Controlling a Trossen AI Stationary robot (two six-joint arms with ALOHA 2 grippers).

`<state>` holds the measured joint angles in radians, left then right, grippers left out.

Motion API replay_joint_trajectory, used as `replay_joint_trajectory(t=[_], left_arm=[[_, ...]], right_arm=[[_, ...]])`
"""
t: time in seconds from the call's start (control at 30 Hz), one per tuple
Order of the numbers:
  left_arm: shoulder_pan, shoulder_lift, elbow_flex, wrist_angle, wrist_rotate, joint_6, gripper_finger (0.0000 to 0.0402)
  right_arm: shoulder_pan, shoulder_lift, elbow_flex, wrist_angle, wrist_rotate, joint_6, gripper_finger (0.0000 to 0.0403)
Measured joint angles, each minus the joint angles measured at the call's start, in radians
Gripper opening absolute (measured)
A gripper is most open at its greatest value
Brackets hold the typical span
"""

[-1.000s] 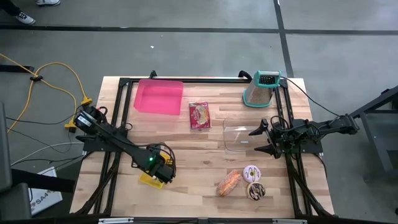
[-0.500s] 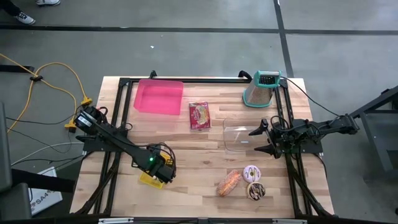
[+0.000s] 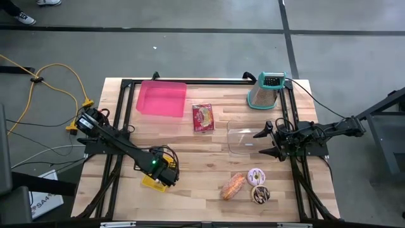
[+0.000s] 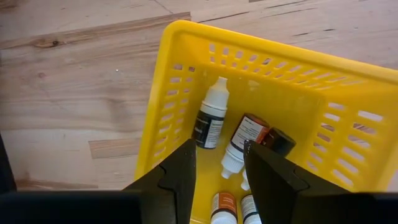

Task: Pick & Place Food Item
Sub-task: Put the red popcorn bag into the pink bin

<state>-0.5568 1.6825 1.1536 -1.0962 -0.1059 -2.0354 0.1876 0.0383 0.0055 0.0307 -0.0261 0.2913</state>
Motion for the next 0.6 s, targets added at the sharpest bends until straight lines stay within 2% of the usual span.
replay_joint_trajectory(t=[0.6], left_arm=[[0.000, -0.009, 0.000, 0.010, -0.005, -0.007, 0.0129]], right_arm=[[0.000, 0.000, 0.000, 0.000, 0.000, 0.000, 0.0348]])
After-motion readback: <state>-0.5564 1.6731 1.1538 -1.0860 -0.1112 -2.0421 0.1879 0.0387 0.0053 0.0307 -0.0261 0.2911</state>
